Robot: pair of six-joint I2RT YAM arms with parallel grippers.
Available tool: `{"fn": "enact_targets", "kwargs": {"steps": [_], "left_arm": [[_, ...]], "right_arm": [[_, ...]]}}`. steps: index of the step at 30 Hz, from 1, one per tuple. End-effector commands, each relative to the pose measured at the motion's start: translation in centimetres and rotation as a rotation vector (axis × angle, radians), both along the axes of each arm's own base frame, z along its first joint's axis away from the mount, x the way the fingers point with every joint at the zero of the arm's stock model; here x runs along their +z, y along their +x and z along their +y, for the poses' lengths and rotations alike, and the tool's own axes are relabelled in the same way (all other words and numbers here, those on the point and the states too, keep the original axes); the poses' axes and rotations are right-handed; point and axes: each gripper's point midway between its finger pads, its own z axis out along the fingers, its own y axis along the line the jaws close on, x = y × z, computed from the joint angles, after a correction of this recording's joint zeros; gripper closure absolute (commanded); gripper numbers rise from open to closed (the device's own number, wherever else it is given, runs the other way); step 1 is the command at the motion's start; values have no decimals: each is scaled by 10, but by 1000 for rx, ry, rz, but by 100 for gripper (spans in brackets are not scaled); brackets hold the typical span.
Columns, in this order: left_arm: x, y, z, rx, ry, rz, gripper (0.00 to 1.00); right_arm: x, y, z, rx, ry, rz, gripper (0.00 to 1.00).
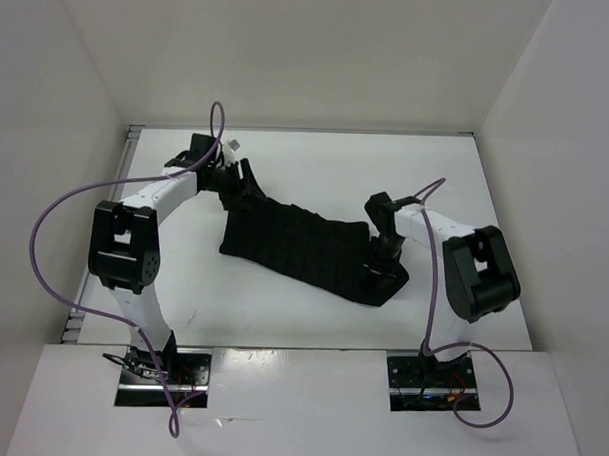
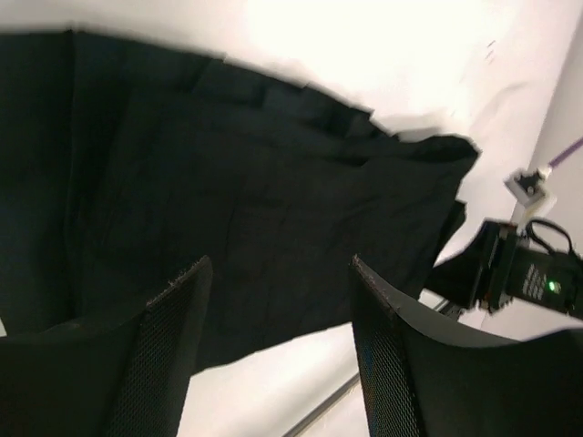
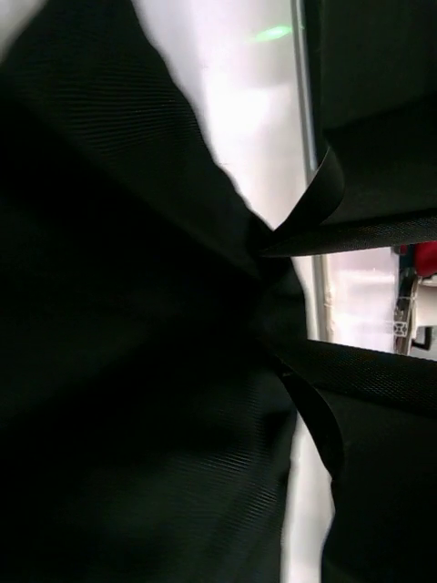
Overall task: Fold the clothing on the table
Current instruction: Fold the skirt
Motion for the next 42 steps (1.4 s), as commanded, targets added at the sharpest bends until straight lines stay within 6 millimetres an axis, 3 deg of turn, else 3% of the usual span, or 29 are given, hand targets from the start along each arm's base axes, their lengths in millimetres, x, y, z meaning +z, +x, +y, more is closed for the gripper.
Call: {"fn": "enact_targets", "kwargs": {"steps": [1,7,8,10,11,13,14,16,17,19,23,24,28,29,34,36,39,42], "left_arm": [[7,-11,-1,-27,-13,-30,31],[13,-21,0,-33,-11,-46,31],[13,-21,0,-33,-11,-46,31],[11,-24,1,-39,-4,-32,31],[11,-24,1,-39,-4,-32,31],[15,-22,1,-39,-6,-44,31],[17,-21,1,-39,-6,-44,31],[28,-16,-1,-44,-16,-71,31],[28,-13,-2,-44,-16,-73,31],[29,-9,-8,-62,-25,-76,31],[28,3,-21,-109,-19,-66,31],[38,6,-27,-122,-21,-86,31],[37,8,-33,-133,-23,-94,31],[35,5,-38,-149,-32,-83,31],[28,3,-38,-149,-30,-72,31],[24,-2,-47,-171,-30,-62,31],[18,-7,-59,-206,-24,-47,31],[21,-6,-55,-188,-2,-63,31]], "right_arm": [[-18,18,0,23,-42,-32,55],[-38,80,-8,61,-119,-76,56],[-31,106,-12,56,-142,-137,56],[-29,130,-20,65,-194,-177,57],[-15,156,-25,55,-225,-251,57],[4,172,-27,65,-250,-295,58],[23,185,-23,66,-237,-347,58],[57,187,-17,63,-186,-431,52],[65,184,-9,78,-127,-451,39],[79,178,-11,65,-54,-488,31],[68,173,-32,41,34,-462,24],[67,175,-42,18,59,-459,23],[46,182,-47,3,194,-438,15],[38,184,-43,18,218,-428,15],[39,197,-34,5,341,-455,15],[31,197,-30,7,366,-437,15],[36,195,-23,6,416,-430,16],[57,189,-5,45,454,-470,19]]}}
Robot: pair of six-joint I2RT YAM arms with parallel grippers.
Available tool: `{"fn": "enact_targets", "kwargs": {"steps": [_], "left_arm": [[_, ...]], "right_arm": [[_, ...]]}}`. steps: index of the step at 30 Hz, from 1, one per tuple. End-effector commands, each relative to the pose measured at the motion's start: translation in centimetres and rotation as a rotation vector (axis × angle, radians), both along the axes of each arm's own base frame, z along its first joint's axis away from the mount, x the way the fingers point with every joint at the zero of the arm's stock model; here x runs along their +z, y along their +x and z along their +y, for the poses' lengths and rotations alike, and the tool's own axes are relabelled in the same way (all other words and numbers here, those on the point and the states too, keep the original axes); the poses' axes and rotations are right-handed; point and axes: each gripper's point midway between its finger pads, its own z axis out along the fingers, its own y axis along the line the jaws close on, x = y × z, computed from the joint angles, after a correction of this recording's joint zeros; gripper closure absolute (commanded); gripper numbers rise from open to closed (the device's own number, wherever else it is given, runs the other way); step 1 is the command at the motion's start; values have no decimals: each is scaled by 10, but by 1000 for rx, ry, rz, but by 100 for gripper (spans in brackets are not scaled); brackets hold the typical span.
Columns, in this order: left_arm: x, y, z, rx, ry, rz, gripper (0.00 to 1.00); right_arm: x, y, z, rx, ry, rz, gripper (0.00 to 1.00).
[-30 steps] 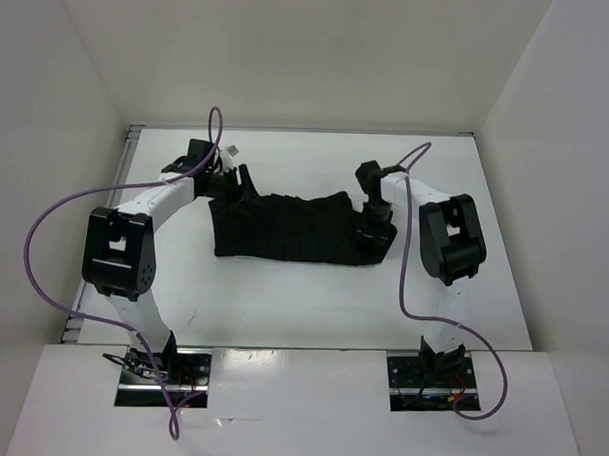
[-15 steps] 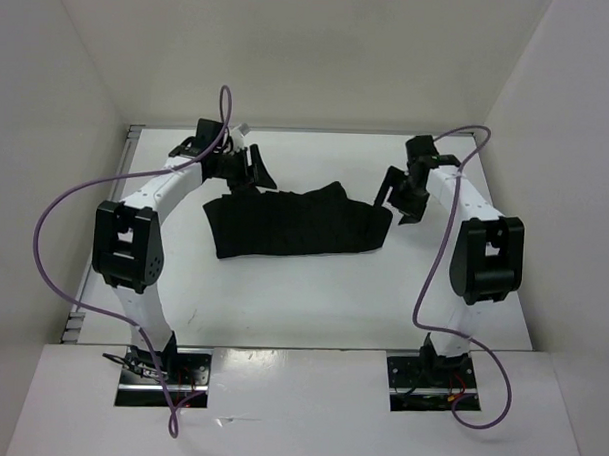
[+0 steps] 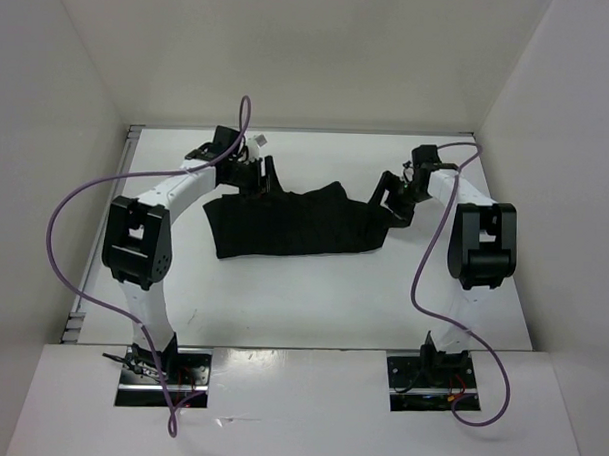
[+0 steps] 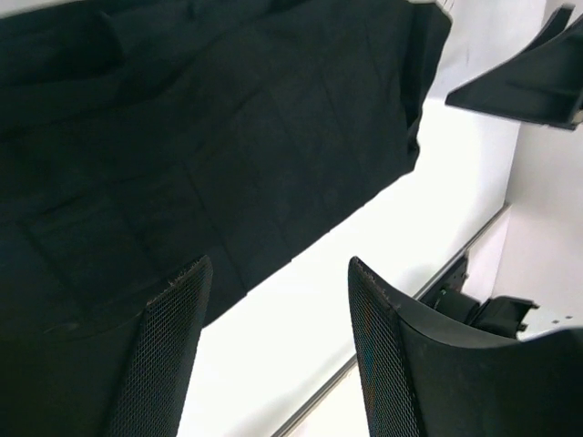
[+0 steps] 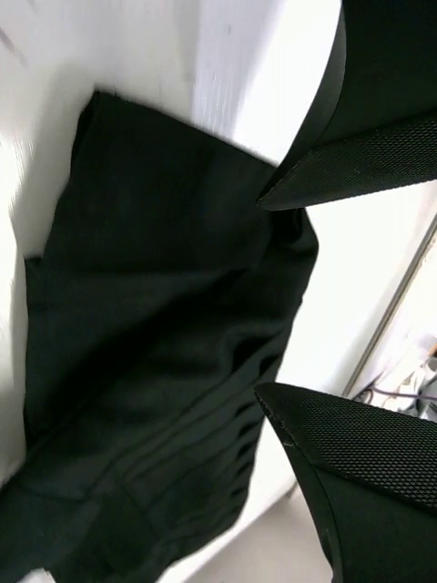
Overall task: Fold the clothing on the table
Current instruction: Fold the skirt
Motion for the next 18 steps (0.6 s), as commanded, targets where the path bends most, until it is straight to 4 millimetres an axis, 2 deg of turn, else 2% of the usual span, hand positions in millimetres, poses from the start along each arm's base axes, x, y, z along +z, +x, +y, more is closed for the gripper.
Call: {"fn": "enact_targets", "kwargs": {"steps": [1,2,3,6,7,8,9,10,11,12,13,15,18], "left_arm": [[1,-1,-2,-23,30,-39,31],[0,-2,3,-6,52,-44,31],[-1,5,18,48,103,-55,31],[-9,13,52,173,203,-44,31],[-11,16,68,226,228,-39,31],[-9,19,77,254,244,-49,33],[-10,20,95,302,275,-46,37],[-14,20,103,322,290,-37,43],[-9,22,110,345,300,-51,59],[-9,21,118,365,313,-52,68],[-18,18,133,402,353,-28,77],[-22,15,146,438,389,-22,93],[-34,10,164,479,441,8,98]], "right_arm": [[33,3,26,59,84,-104,19],[35,1,36,86,99,-113,19],[36,1,37,90,109,-112,19],[17,-5,49,126,126,-59,21],[18,-4,50,139,135,-74,21],[14,-5,52,143,146,-60,21],[15,-3,52,143,147,-68,21],[8,-8,55,151,146,-48,23],[8,-8,55,151,146,-48,23],[9,-8,56,162,154,-52,23],[9,-8,56,162,154,-52,23],[6,-9,57,172,159,-47,23],[5,-13,58,175,168,-38,23]]}}
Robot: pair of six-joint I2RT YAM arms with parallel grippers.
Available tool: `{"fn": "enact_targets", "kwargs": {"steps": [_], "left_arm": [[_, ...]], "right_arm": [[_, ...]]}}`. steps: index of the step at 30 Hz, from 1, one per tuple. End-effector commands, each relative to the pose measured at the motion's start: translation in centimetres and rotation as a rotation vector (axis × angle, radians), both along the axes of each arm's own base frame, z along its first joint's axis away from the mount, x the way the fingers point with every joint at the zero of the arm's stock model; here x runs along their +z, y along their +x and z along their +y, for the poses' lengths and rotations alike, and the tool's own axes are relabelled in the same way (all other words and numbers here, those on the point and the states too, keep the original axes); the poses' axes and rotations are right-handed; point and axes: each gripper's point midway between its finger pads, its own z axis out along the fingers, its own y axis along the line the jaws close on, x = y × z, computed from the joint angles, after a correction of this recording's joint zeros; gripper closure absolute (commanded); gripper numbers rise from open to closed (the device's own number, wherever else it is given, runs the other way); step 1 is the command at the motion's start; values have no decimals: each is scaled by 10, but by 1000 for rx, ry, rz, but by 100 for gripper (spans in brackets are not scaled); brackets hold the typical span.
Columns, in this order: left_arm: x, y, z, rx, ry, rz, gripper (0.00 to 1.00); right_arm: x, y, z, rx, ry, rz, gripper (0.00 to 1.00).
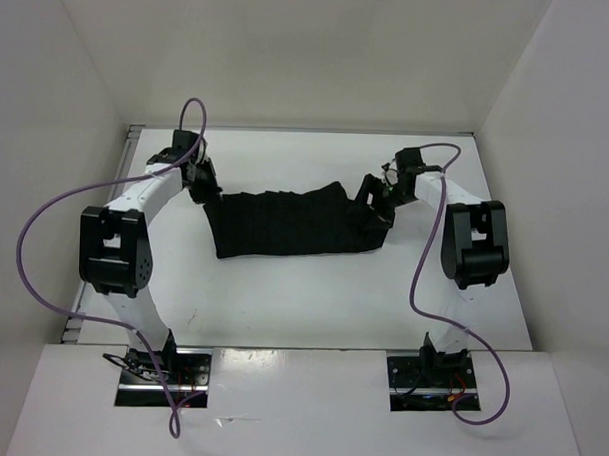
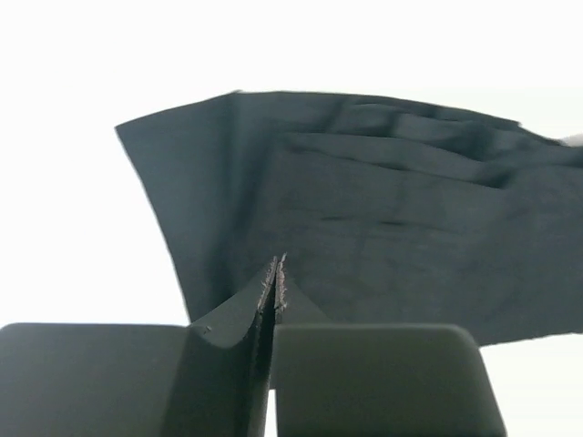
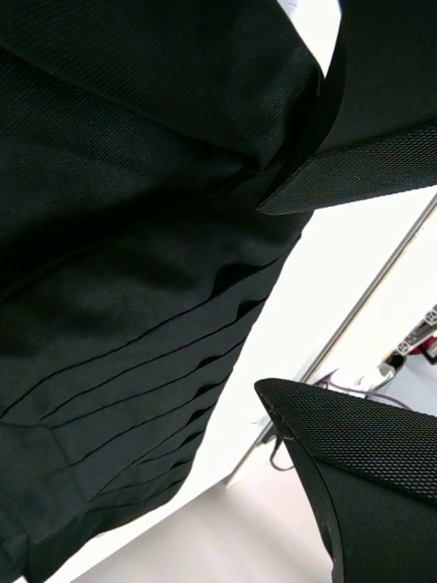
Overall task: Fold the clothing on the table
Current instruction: Fold the skirt
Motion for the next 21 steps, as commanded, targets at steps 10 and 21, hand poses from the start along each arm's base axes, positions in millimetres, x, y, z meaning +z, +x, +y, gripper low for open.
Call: {"fn": "enact_targets", "kwargs": {"steps": [10,21], "left_arm": [[-37,-2,20,63,67,80,100],[-64,-1,12,38,28,118,100]], "right_arm": [[-1,-6,4,55,19,-20,24],[0,-8,4,65,24,-16,24]]}}
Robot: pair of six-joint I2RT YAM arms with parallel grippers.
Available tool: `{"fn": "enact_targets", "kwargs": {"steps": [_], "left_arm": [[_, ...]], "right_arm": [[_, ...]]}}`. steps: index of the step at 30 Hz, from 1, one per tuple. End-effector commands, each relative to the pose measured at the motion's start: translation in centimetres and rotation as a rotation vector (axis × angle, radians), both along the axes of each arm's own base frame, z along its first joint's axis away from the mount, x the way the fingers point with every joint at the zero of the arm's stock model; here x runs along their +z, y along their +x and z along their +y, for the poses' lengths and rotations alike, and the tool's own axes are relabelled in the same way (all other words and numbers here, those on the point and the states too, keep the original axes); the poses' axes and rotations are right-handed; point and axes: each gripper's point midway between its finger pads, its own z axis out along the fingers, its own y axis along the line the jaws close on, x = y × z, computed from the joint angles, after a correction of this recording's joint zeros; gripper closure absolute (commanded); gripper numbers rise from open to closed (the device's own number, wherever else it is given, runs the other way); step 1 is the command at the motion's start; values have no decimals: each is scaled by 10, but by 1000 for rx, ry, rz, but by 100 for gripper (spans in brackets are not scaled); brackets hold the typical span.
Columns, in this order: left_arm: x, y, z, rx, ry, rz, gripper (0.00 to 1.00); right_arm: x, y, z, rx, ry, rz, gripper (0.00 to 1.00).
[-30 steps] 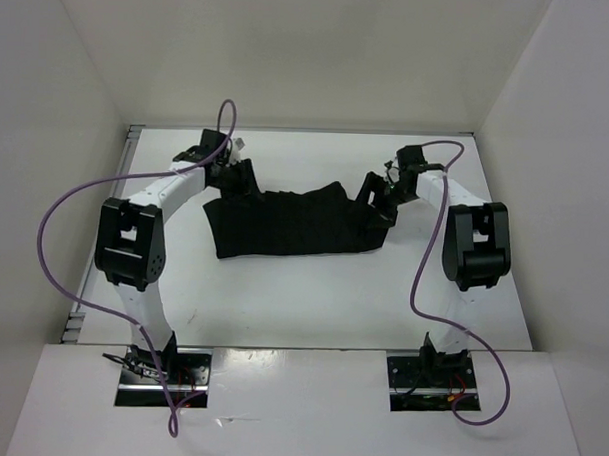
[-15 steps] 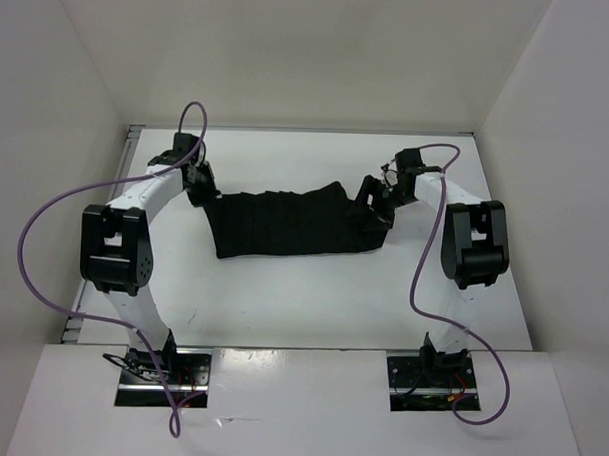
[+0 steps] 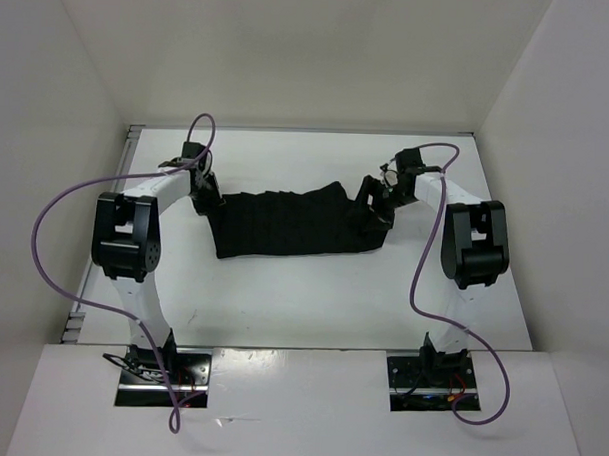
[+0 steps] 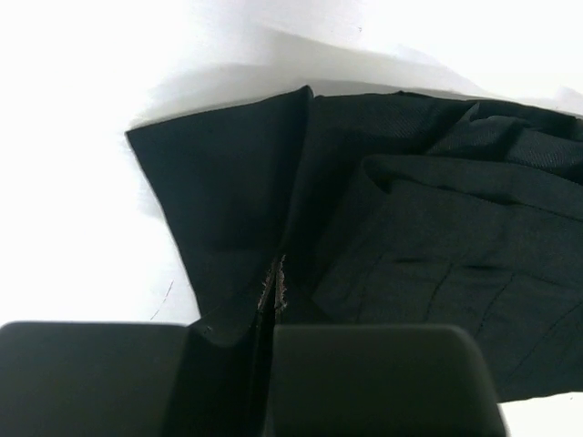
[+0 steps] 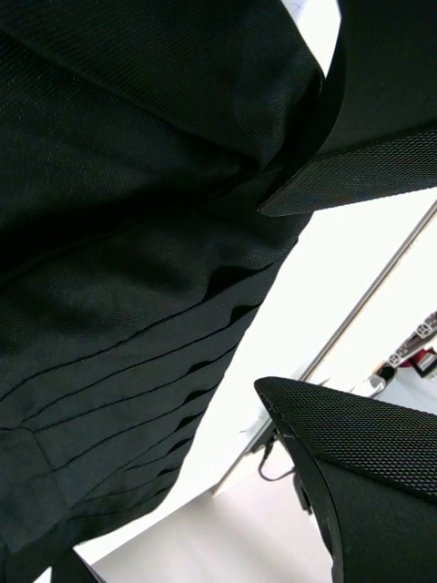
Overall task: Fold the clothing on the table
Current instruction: Fold the skirt
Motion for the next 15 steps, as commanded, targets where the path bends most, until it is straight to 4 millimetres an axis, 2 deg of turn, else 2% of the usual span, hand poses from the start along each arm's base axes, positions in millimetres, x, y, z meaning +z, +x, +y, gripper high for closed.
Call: {"fn": "enact_targets", "kwargs": {"steps": [1,5,9,15], "left_arm": [[-11,2,-3,-1,-32,1,100],[-19,2,-6,-9,-49,16,100],[-32,-7,-8,-12,-58,55,100],[-35,-6,-10,-17,-69,57,100]], "right_arm": [[4,-4,5,36,27,-12,24],[5,-6,9,49,36,-11,25],[-6,-6,12,65,31,7,30],[-17,8,8,50,-11,-2,34]]}}
